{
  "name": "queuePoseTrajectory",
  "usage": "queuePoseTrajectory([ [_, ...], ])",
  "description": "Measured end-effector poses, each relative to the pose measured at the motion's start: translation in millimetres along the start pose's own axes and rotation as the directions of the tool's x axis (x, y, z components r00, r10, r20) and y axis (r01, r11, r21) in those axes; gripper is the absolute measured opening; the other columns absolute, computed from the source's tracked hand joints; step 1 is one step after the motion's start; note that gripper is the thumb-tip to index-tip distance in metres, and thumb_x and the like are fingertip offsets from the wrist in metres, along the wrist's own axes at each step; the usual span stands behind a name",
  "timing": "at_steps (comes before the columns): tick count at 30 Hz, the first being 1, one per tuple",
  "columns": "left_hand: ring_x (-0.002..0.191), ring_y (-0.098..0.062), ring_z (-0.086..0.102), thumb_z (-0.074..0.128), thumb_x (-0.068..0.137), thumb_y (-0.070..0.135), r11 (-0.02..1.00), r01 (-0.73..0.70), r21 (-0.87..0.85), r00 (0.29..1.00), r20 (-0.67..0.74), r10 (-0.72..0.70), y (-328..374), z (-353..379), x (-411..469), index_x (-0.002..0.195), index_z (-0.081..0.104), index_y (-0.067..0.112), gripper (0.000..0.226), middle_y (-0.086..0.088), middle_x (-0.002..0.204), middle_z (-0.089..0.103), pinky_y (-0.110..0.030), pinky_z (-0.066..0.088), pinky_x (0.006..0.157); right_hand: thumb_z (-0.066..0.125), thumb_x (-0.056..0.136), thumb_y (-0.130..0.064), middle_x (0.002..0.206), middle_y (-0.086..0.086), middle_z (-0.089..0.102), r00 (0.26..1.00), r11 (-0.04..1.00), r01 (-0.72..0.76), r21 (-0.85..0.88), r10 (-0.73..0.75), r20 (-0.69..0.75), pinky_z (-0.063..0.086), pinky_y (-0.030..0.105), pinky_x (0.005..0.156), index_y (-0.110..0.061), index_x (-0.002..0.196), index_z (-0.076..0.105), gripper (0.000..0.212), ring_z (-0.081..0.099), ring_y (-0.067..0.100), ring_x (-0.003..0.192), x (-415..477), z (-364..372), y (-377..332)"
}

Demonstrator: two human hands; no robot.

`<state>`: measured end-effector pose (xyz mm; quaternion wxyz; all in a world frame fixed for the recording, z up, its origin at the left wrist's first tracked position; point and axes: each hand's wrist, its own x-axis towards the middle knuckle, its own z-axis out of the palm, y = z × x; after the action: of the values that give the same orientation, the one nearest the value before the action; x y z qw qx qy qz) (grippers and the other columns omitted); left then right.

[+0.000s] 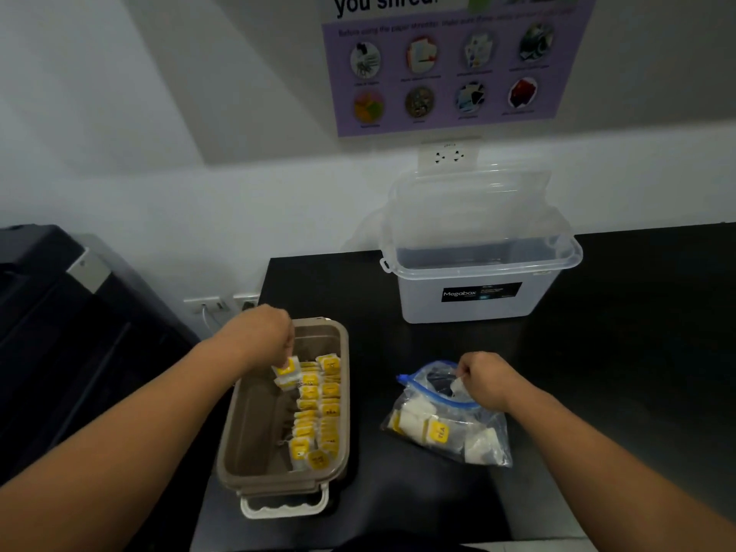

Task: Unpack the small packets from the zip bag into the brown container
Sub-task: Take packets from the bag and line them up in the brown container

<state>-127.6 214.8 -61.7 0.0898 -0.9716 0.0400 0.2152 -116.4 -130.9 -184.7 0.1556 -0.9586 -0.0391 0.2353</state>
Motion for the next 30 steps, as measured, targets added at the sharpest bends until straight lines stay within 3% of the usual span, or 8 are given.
queuePoseTrajectory([
  [4,0.087,-0.017,0.069,0.07,0.087,0.019,0.99,-0.04,0.138,0.998,0.049,0.034,0.9,28.3,10.9,0.088,0.071,0.017,0.002,0.0,0.087,0.067,-0.031,0.058,0.084,0.052,0.102,-0.019,0.099,0.001,0.065,1.0,0.999,0.023,0.022,-0.022,-0.02,0.049,0.027,0.073,-0.026,0.09,0.058,0.016,0.062,0.015,0.087,-2.0,1.6,-1.2],
  [9,0.097,-0.022,0.069,0.055,0.097,0.009,0.963,-0.038,0.268,0.999,0.033,0.03,10.2,46.8,20.2,0.108,0.071,0.011,0.019,-0.006,0.104,0.07,-0.032,0.056,0.086,0.057,0.098,-0.013,0.105,-0.001,0.052,1.0,1.0,0.016,0.01,-0.016,-0.004,0.044,0.023,0.073,-0.029,0.088,0.058,0.018,0.056,0.012,0.088,-3.2,0.9,-2.8],
  [17,0.108,-0.023,0.067,0.058,0.098,0.012,0.972,0.019,0.236,0.994,0.104,-0.044,15.4,57.7,39.4,0.121,0.067,0.012,0.025,-0.007,0.118,0.069,-0.036,0.054,0.098,0.07,0.088,-0.008,0.091,-0.002,0.065,0.997,0.995,-0.074,0.064,0.073,0.029,0.049,0.025,0.068,-0.029,0.088,0.058,0.024,0.063,0.013,0.082,-7.1,1.1,3.8],
  [24,0.104,-0.021,0.068,0.062,0.095,0.011,0.978,0.041,0.206,0.995,0.079,-0.059,20.9,62.7,38.3,0.119,0.067,0.013,0.025,-0.006,0.115,0.07,-0.034,0.055,0.095,0.072,0.091,-0.015,0.091,0.0,0.068,0.998,0.972,-0.065,0.227,0.062,0.023,0.052,0.026,0.072,-0.022,0.09,0.067,0.009,0.065,0.013,0.083,-9.6,7.5,10.3],
  [27,0.097,-0.022,0.069,0.063,0.094,0.011,0.979,0.105,0.175,0.992,0.047,-0.114,26.1,50.0,33.8,0.115,0.068,0.011,0.021,-0.005,0.104,0.069,-0.033,0.056,0.087,0.072,0.092,-0.013,0.089,-0.001,0.068,0.999,0.942,-0.028,0.335,0.035,-0.016,0.051,0.024,0.07,-0.023,0.086,0.067,0.013,0.065,0.011,0.082,-10.6,6.4,16.2],
  [30,0.075,-0.019,0.065,0.064,0.093,0.017,0.988,0.131,0.085,0.984,-0.133,-0.119,32.3,26.1,26.6,0.104,0.071,0.011,0.014,0.002,0.074,0.054,-0.031,0.056,0.07,0.07,0.092,-0.008,0.091,-0.002,0.071,0.999,0.899,-0.016,0.437,0.027,-0.019,0.058,0.029,0.081,-0.023,0.085,0.068,0.016,0.07,0.01,0.087,-11.3,4.9,21.4],
])
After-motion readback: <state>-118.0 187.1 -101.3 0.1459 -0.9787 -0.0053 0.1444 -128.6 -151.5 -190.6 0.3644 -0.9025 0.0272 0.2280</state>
